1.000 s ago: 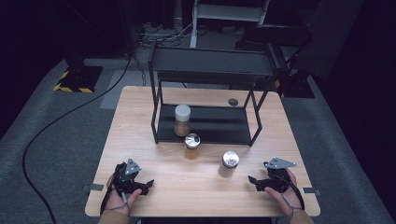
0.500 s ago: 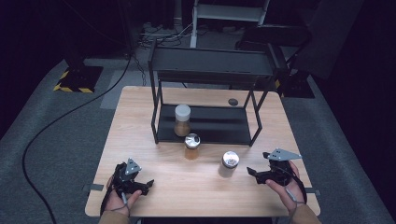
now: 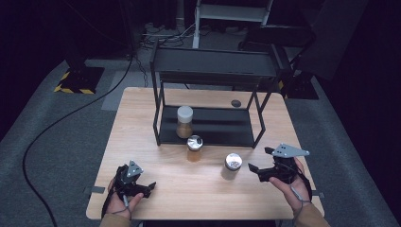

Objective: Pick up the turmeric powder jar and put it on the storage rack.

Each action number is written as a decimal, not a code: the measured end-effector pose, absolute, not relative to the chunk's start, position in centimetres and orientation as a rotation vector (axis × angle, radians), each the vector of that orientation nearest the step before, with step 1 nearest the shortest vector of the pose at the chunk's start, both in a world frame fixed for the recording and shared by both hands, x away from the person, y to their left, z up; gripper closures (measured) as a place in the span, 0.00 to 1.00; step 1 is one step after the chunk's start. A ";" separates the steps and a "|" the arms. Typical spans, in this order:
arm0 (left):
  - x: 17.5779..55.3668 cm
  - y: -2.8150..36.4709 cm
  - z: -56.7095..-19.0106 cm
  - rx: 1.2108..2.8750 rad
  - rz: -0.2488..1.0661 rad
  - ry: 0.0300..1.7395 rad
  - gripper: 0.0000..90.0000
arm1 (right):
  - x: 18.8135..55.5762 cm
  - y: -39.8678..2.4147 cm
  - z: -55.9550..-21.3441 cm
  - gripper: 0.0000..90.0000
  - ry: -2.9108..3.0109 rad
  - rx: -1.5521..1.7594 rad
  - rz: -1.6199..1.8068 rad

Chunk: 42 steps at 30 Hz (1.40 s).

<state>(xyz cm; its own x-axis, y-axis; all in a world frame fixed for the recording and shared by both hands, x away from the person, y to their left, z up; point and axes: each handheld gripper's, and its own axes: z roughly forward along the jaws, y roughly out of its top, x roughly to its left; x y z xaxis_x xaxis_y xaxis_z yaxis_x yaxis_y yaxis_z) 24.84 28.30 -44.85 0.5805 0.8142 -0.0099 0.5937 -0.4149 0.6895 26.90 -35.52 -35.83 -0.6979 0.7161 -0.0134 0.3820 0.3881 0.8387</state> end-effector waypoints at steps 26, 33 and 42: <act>24.8 28.3 -44.8 2.154 0.434 1.116 0.00 | 28.5 -30.2 -33.1 0.06 2.299 0.865 1.255; 24.8 28.3 -44.8 2.154 0.433 1.117 0.01 | 29.1 -28.5 -32.8 0.06 2.319 0.846 1.245; 24.8 28.3 -44.8 2.154 0.433 1.116 0.01 | 29.7 -26.6 -32.5 0.06 2.332 0.829 1.246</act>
<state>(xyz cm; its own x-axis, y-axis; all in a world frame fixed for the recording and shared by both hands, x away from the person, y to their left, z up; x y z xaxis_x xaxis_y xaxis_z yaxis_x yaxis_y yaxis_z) 24.83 28.29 -44.85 0.5797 0.8147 -0.0104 0.5942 -0.4140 0.6896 29.71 -26.56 -32.49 -0.7593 0.6492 -0.0449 0.3235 0.4364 0.8396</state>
